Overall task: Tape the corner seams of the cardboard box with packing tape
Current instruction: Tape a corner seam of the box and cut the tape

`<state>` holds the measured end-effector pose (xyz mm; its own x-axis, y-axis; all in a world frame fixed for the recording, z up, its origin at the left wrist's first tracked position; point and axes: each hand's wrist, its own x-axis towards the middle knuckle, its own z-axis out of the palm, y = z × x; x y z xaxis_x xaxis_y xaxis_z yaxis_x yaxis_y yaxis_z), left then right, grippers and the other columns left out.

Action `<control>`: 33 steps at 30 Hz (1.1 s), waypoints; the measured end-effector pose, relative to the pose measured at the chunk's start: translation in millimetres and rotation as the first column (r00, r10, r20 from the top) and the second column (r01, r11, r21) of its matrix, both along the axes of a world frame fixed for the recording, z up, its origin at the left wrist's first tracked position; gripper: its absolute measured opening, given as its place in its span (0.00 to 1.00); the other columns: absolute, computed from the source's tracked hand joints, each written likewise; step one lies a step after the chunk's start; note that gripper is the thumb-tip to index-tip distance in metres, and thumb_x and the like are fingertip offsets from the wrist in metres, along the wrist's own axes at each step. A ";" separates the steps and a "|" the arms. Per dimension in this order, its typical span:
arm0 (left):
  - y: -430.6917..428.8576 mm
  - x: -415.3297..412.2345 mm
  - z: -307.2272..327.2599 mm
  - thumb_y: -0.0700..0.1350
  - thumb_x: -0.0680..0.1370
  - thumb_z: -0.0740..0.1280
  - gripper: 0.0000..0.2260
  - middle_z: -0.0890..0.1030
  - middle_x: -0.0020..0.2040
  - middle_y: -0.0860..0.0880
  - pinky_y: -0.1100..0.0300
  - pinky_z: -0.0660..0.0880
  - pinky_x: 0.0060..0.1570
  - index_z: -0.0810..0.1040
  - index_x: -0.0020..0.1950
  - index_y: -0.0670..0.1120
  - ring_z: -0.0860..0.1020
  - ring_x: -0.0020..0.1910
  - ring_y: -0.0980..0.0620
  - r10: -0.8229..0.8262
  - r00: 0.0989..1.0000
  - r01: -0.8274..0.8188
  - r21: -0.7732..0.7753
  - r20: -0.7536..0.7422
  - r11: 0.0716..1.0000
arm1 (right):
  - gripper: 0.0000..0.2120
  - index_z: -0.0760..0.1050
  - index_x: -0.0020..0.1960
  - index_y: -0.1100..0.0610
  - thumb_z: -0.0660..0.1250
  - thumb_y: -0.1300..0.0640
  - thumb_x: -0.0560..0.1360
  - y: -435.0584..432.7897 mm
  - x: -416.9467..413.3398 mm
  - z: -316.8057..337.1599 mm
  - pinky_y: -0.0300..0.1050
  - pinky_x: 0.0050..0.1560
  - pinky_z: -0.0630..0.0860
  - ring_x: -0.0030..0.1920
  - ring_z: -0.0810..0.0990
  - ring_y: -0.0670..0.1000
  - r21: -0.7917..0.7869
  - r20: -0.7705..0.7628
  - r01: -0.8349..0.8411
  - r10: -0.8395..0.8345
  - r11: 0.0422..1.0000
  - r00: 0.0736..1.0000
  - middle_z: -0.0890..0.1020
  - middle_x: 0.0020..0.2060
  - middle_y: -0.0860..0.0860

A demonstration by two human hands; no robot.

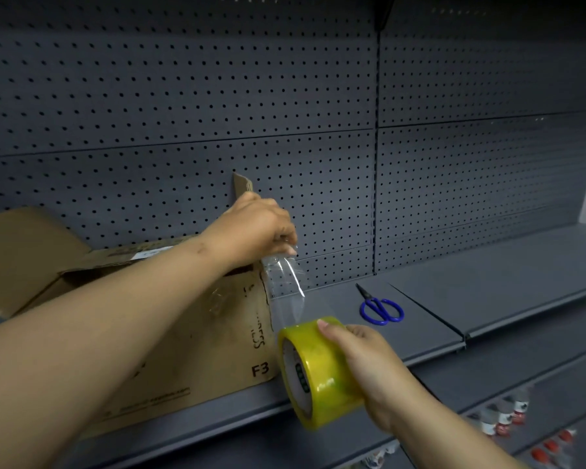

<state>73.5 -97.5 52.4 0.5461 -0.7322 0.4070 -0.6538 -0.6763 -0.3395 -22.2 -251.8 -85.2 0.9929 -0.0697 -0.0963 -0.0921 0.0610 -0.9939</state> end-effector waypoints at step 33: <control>8.0 18.6 -23.8 0.48 0.78 0.63 0.08 0.79 0.54 0.57 0.53 0.42 0.71 0.78 0.55 0.57 0.69 0.62 0.57 0.154 0.977 -0.201 0.400 0.146 0.894 | 0.13 0.70 0.38 0.56 0.67 0.48 0.73 28.7 22.8 -24.4 0.43 0.39 0.67 0.34 0.73 0.52 0.030 -0.104 -0.049 0.052 0.998 0.993 0.72 0.31 0.53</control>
